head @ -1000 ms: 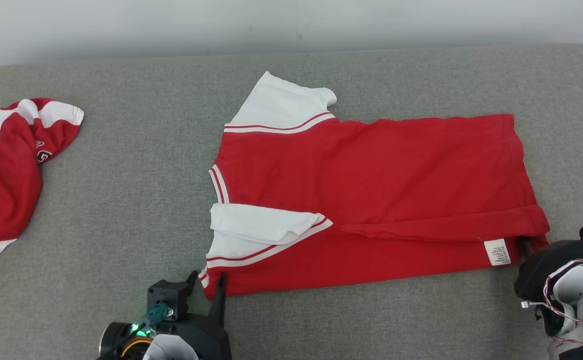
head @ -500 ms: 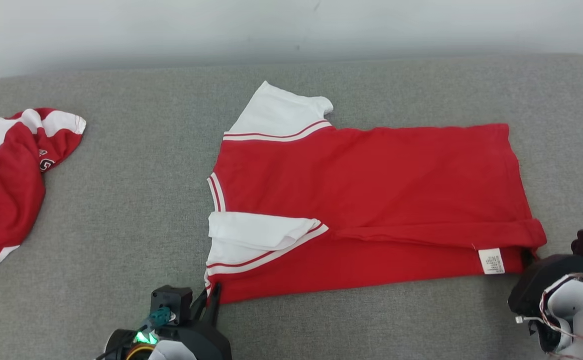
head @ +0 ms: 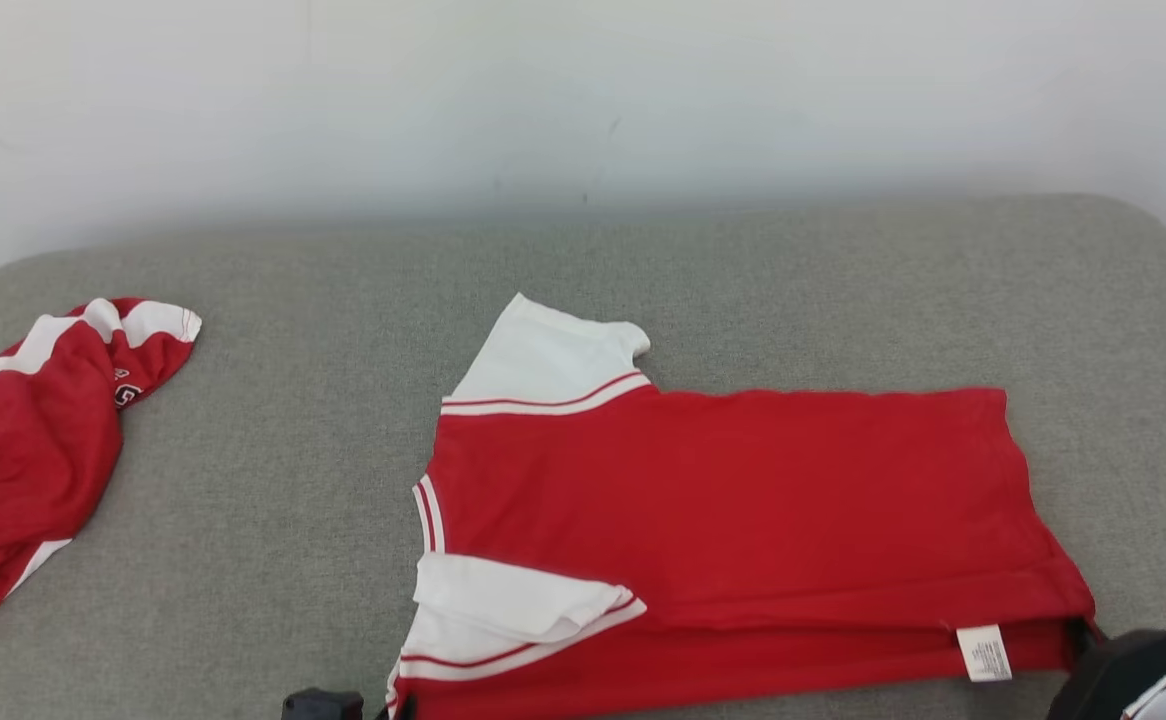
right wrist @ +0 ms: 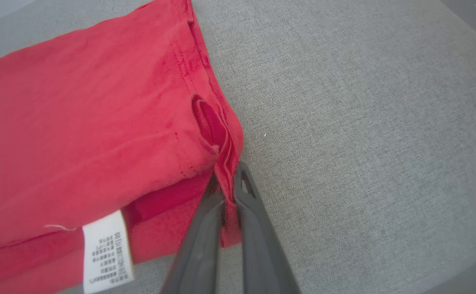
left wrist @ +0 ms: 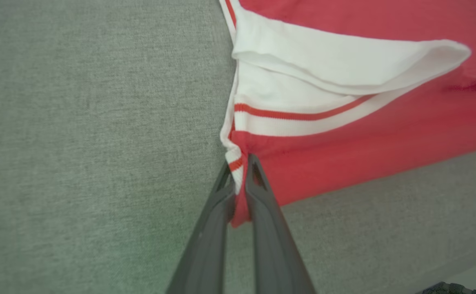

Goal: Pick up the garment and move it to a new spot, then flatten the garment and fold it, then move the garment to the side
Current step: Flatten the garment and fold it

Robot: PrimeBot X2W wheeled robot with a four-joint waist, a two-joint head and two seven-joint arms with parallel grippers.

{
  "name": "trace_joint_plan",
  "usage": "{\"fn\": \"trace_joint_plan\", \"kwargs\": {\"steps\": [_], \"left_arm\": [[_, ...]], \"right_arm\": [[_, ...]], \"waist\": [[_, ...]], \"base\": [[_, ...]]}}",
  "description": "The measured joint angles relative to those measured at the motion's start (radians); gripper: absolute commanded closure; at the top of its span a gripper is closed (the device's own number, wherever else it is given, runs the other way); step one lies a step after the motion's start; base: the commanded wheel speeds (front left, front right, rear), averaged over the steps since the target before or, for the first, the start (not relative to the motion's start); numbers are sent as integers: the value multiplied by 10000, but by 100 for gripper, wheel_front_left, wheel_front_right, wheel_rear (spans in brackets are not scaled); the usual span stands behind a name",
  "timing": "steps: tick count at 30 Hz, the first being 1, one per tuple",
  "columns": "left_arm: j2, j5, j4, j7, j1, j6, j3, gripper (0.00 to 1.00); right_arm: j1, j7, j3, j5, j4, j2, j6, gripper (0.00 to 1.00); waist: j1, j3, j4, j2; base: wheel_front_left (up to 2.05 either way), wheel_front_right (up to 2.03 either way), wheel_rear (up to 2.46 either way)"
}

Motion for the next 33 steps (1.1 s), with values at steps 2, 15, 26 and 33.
{"fn": "trace_joint_plan", "kwargs": {"steps": [2,15,26,33], "left_arm": [[63,-35,-188,31,240,119,17,100],[219,-196,-732,-40,866,569,192,0],[1003,-196,-1662,-192,5,872,1034,0],[1047,-205,-1620,410,-1939,190,1034,0]], "right_arm": [[320,186,-58,56,-255,90,0,100],[727,84,73,146,-589,255,-4,0],[-623,667,-105,-186,-1406,-52,-4,0],[-2078,1597,303,-209,-1248,-301,-4,0]], "waist": [[0,-115,-27,0],[0,-268,-105,0],[0,176,-202,0],[1,707,-357,0]], "base": [[0,0,0],[0,0,0],[0,0,0],[0,0,0]]}}
